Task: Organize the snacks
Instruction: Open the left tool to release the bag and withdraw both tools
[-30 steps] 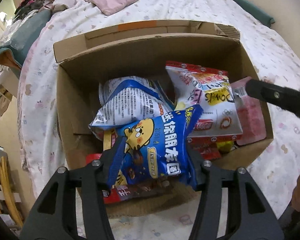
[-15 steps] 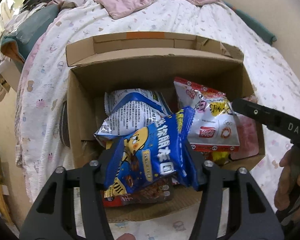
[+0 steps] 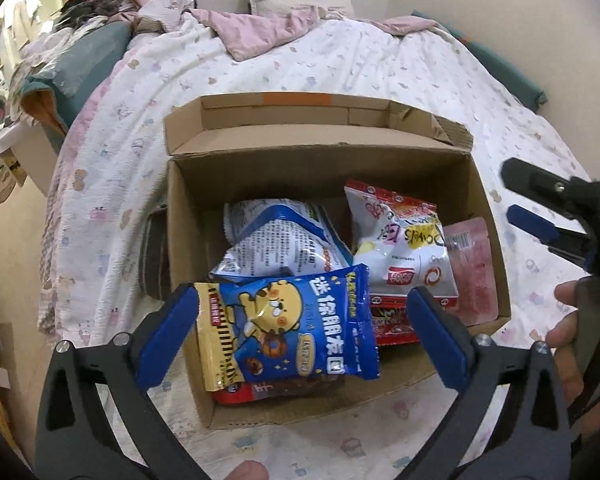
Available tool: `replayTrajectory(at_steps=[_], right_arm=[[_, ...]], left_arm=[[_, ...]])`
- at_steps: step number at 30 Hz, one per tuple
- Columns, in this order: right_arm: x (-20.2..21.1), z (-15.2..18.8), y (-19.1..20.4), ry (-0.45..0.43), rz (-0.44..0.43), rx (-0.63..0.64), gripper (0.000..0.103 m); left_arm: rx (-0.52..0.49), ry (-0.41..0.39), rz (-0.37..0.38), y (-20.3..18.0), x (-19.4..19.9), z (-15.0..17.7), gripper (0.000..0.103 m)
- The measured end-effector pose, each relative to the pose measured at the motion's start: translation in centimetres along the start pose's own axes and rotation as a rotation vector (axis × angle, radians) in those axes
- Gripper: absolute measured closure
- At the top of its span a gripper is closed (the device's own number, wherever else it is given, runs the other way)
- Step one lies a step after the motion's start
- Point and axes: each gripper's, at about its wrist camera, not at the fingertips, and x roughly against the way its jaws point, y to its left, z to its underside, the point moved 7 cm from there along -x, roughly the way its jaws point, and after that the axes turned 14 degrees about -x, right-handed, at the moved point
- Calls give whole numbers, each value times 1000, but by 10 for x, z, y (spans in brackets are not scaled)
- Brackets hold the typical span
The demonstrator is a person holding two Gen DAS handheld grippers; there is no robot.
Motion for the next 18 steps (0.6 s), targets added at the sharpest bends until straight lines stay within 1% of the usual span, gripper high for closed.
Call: replayTrajectory(at_steps=[3, 5, 7, 10, 13, 16, 17, 18], right_arm=[[10, -2, 7, -11, -19, 16, 1], [17, 3, 13, -2, -38, 19, 0], [30, 10, 22, -21, -52, 47, 0], [49, 19, 34, -61, -32, 93, 0], [70, 29, 42, -110, 23, 122, 0], [90, 49, 45, -149, 154, 201, 0], [95, 55, 44, -152, 181, 222, 0], [101, 63, 45, -151, 190, 238, 0]], left_arm=[[23, -47, -39, 10, 16, -3, 1], [35, -80, -64, 16, 31, -5, 1], [28, -108, -98, 19, 45, -7, 1], [8, -144, -130, 20, 67, -2, 1], [30, -151, -136, 23, 84, 9, 1], [50, -160, -124, 22, 101, 25, 1], [43, -164, -125, 21, 108, 31, 1], [39, -165, -129, 20, 112, 35, 0]])
